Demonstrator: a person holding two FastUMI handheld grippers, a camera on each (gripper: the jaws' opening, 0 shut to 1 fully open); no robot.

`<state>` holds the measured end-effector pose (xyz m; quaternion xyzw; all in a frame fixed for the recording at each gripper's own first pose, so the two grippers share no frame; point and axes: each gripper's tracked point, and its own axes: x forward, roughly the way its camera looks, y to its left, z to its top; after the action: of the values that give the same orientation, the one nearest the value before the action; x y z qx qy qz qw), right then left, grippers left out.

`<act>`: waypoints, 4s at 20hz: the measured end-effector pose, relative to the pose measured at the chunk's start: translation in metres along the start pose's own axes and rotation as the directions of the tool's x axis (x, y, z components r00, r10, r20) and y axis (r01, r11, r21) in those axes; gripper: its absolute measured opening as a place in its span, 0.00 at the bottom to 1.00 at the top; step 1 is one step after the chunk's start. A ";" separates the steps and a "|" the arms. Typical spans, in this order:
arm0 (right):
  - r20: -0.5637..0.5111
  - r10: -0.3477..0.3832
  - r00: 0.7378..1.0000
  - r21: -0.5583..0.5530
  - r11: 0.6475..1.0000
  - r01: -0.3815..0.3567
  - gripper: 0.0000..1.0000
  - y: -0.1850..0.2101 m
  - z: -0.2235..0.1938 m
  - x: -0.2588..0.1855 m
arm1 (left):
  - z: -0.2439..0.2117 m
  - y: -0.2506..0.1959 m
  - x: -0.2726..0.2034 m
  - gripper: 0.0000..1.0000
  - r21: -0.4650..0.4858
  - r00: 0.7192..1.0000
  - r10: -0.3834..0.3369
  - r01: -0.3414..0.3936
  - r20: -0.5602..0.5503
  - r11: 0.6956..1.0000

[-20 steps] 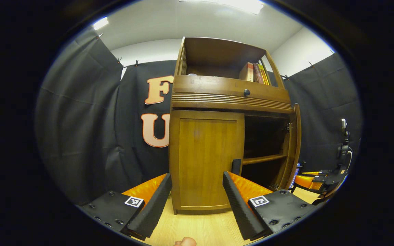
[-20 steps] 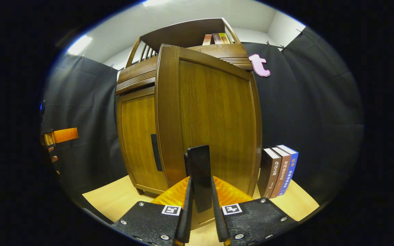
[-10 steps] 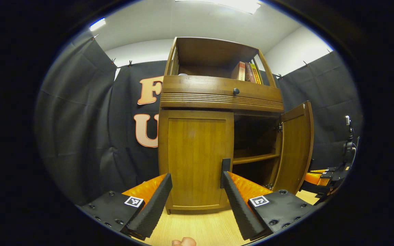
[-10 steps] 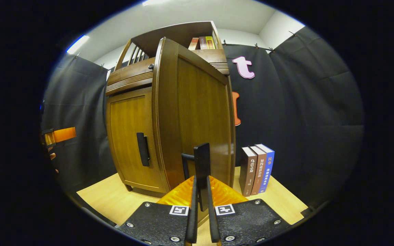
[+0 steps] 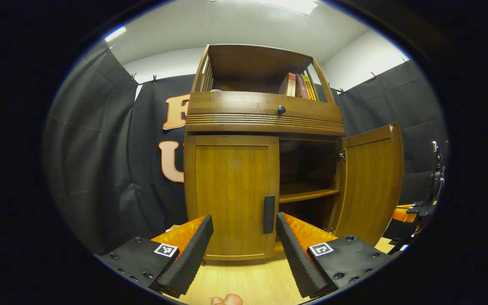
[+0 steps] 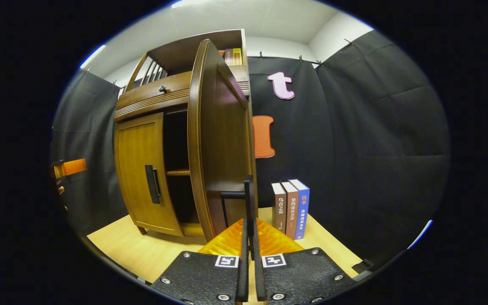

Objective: Open the right door of the double-door shoe cabinet with the right hand, and open the left door with the left hand.

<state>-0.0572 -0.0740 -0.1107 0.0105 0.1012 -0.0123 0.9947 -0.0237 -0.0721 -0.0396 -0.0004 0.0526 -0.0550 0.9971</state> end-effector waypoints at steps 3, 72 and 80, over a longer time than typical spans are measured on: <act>0.001 -0.028 1.000 0.004 1.000 0.028 0.05 -0.026 0.001 0.001 | -0.006 -0.009 0.008 0.95 0.001 1.000 -0.002 0.003 -0.015 1.000; 0.109 -0.083 0.991 -0.001 0.996 0.084 0.87 -0.029 0.041 -0.053 | -0.111 -0.042 0.118 0.30 -0.040 0.971 -0.173 0.169 -0.165 0.985; 0.098 -0.026 0.995 -0.008 1.000 0.027 0.87 0.009 0.038 -0.048 | -0.105 -0.017 0.077 0.30 -0.048 0.970 -0.181 0.175 -0.163 0.983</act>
<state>-0.0967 -0.0647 -0.0631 0.0041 0.0526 -0.0255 0.9983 0.0399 -0.0965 -0.1522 -0.0169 0.1362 -0.1431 0.9801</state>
